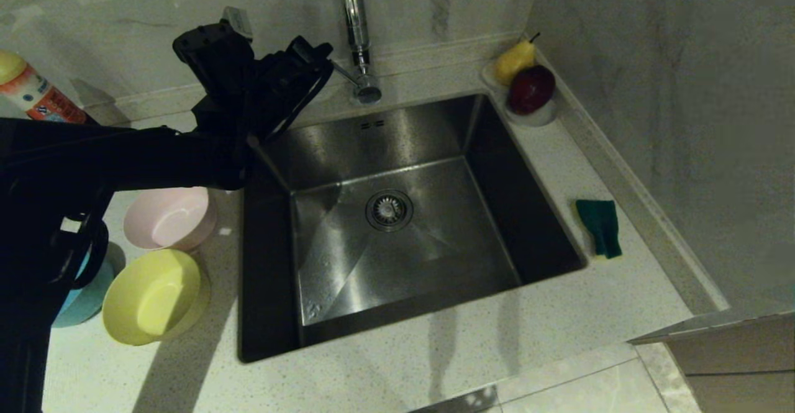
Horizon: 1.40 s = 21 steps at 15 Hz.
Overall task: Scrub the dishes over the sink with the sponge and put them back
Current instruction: Turn on the faucet
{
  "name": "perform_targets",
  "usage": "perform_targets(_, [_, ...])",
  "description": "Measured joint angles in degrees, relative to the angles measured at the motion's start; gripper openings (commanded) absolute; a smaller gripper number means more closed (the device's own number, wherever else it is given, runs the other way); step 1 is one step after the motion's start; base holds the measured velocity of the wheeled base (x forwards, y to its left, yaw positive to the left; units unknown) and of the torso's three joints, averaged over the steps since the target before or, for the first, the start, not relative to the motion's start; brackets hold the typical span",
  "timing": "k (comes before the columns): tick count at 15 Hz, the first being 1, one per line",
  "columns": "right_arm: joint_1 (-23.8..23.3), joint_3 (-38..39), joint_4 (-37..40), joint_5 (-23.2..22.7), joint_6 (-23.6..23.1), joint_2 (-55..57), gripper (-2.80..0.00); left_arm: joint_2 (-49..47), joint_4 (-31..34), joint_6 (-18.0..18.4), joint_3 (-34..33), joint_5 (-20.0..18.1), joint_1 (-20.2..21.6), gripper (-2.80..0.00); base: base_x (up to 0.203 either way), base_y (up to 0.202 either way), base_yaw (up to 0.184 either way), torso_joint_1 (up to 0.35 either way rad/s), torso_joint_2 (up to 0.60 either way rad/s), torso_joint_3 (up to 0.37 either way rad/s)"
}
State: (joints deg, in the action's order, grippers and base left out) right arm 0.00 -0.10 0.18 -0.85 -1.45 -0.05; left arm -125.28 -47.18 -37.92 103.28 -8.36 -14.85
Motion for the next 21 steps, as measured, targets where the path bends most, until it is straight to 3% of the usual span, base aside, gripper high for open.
perform_targets(11, [0.0,0.0,0.0,0.0,0.0,0.0,-2.8,-1.3,0.9,0.6,-0.3,-0.1,-0.9,-2.8,0.0,0.0,0.0,0.0,0.0,0.0])
perform_targets(21, [0.0,0.0,0.0,0.0,0.0,0.0,-2.8,2.3,-2.3,1.8,-8.7,0.0,-1.5,-2.8,0.0,0.0,0.0,0.0,0.0,0.0])
